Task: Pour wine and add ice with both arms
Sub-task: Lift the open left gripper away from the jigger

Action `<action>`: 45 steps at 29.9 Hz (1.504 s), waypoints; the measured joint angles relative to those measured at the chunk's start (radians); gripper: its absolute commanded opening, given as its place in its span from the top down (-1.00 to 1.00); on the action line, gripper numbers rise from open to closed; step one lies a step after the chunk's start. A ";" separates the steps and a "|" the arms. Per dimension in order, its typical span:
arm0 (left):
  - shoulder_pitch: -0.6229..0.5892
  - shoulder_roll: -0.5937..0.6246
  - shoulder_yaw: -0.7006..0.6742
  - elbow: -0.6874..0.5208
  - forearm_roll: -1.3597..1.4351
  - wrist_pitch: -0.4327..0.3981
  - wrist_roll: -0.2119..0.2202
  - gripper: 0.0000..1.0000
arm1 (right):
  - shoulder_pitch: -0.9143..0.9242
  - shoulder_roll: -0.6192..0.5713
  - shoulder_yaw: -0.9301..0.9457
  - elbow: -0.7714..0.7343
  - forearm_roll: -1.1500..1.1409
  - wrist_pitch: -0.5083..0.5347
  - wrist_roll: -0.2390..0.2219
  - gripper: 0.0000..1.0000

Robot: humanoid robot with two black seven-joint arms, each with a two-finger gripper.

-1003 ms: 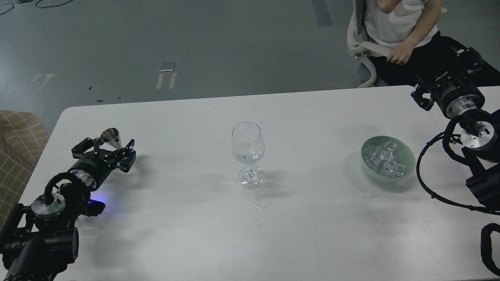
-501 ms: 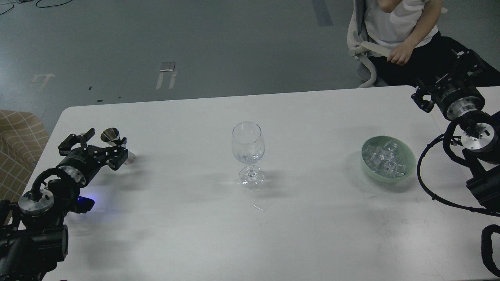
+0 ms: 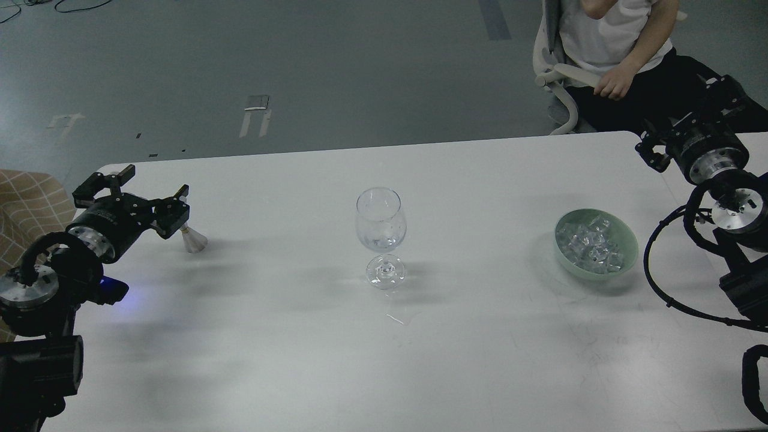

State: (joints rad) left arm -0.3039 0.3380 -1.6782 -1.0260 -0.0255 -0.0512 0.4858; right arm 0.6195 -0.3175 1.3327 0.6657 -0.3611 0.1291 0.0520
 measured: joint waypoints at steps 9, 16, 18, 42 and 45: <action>0.001 0.118 0.058 -0.088 0.008 -0.053 0.003 -0.88 | -0.004 -0.002 0.003 0.014 0.002 0.015 -0.001 -1.00; -0.027 0.124 0.056 -0.085 0.004 -0.167 -0.022 -0.89 | -0.006 -0.002 0.001 0.046 0.002 0.015 -0.004 -1.00; -0.040 0.121 0.054 -0.086 0.006 -0.220 -0.031 -0.90 | -0.006 -0.007 0.001 0.046 0.001 0.015 -0.005 -1.00; -0.045 0.139 0.113 -0.042 0.173 -0.329 -0.429 -0.92 | -0.017 -0.163 -0.104 0.138 -0.018 0.019 0.000 -1.00; -0.051 0.151 0.135 -0.023 0.176 -0.321 -0.432 -0.93 | -0.018 -0.203 -0.130 0.174 -0.019 0.018 0.002 -1.00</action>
State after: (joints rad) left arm -0.3545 0.4893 -1.5431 -1.0485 0.1507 -0.3724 0.0535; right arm 0.6016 -0.5200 1.2030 0.8400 -0.3796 0.1475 0.0536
